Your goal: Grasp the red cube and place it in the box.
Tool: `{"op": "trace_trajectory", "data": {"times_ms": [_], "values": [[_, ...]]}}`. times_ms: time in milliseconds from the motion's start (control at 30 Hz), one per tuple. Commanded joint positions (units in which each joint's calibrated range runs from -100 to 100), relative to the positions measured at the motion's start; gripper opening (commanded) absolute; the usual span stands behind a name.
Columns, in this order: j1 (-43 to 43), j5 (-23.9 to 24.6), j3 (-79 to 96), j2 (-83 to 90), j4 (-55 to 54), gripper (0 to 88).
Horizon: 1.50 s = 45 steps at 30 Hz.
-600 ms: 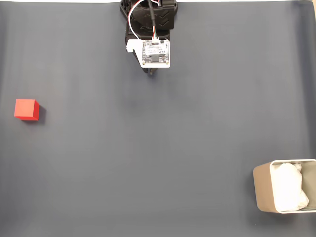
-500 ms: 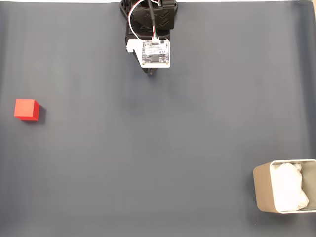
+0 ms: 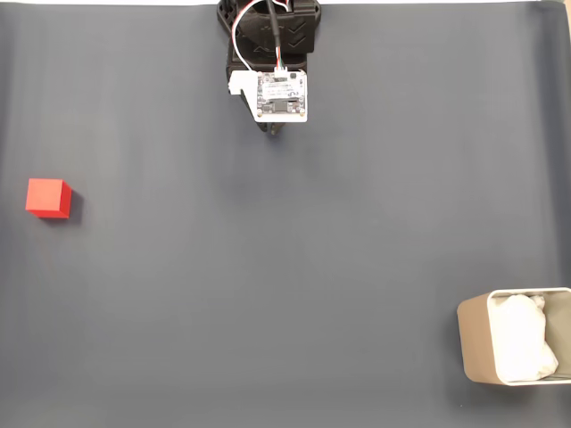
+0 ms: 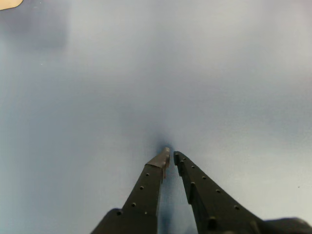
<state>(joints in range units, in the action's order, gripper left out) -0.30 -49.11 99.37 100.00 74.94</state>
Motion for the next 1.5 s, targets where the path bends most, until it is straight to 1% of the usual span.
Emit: {"op": "trace_trajectory", "data": {"times_ms": [0, 1267, 1367, 1467], "values": [[-0.4, -0.3, 0.5, 0.0, 1.0, 0.2], [-0.1, 0.0, 0.5, 0.0, 1.0, 0.0], [0.0, 0.4, 0.5, 0.0, -0.7, 0.0], [-0.3, 0.3, 0.5, -0.6, -5.8, 0.0]]}}
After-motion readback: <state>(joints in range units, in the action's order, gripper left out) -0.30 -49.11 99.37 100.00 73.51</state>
